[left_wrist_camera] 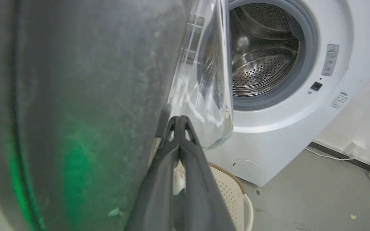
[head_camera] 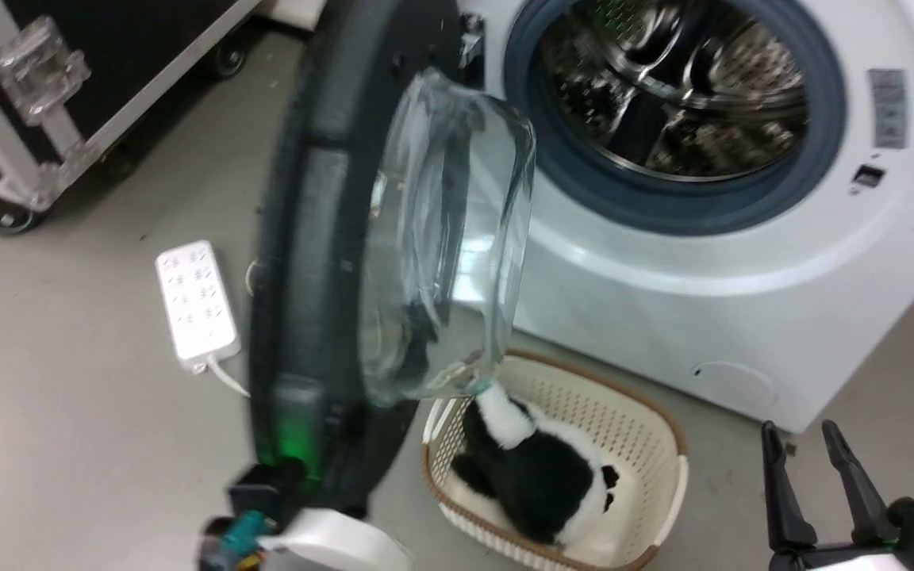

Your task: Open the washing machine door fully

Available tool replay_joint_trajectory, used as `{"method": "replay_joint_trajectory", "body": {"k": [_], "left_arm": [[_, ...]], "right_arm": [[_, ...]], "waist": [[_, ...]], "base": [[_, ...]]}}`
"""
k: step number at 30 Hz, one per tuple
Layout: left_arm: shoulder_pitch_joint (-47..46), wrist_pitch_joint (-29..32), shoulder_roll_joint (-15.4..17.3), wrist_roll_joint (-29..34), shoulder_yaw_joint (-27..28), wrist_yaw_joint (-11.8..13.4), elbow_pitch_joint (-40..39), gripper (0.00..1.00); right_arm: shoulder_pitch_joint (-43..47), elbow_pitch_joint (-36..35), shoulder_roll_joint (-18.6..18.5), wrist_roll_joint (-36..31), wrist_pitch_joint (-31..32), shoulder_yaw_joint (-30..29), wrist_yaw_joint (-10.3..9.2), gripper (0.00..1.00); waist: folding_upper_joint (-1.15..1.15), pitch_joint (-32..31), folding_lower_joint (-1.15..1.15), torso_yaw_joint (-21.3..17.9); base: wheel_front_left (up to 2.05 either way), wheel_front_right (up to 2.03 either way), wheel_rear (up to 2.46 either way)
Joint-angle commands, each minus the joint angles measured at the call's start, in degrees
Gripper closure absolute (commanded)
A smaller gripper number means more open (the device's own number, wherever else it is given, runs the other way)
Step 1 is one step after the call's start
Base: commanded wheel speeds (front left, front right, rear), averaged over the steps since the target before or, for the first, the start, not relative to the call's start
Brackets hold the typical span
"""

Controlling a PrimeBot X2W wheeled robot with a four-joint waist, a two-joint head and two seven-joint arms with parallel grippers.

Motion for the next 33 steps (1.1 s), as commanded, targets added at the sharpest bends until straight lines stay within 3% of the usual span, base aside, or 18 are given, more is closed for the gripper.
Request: {"method": "replay_joint_trajectory", "body": {"k": [1, 11, 21, 27, 33], "left_arm": [[-1.5, -0.4, 0.8, -0.5, 1.0, 0.4, -0.1, 1.00], [-8.9, -0.4, 8.7, -7.4, 15.8, 1.8, 2.7, 1.00], [-19.3, -0.8, 15.4, -13.7, 25.6, -0.2, 12.9, 1.00], [-23.6, -1.7, 17.6, -14.9, 29.3, -1.1, 19.0, 1.00], [-24.2, -2.2, 17.7, -14.3, 31.7, -2.5, 22.1, 1.00]], "right_arm": [[-1.1, 0.0, 0.2, -0.4, -0.3, 0.1, 0.05, 0.00], [-3.3, -0.6, 0.2, -5.3, -0.3, 0.7, 0.05, 0.00], [-5.6, -2.4, -1.7, -7.4, -0.2, -0.9, 0.05, 0.00], [-6.1, -2.7, -2.2, -7.3, -0.1, -1.0, 0.05, 0.00], [-6.3, -2.3, -2.0, -7.2, -0.1, -1.2, 0.05, 0.00]], "waist": [[0.00, 1.6, 0.00, 1.2], [0.00, 9.5, 0.00, -0.3], [0.00, 16.5, 0.00, -2.7], [0.00, 17.8, 0.00, -3.7], [0.00, 16.9, 0.00, -4.1]], "base": [[0.00, 0.00, 0.00], [0.00, 0.00, 0.00], [0.00, 0.00, 0.00], [0.00, 0.00, 0.00], [0.00, 0.00, 0.00]]}}
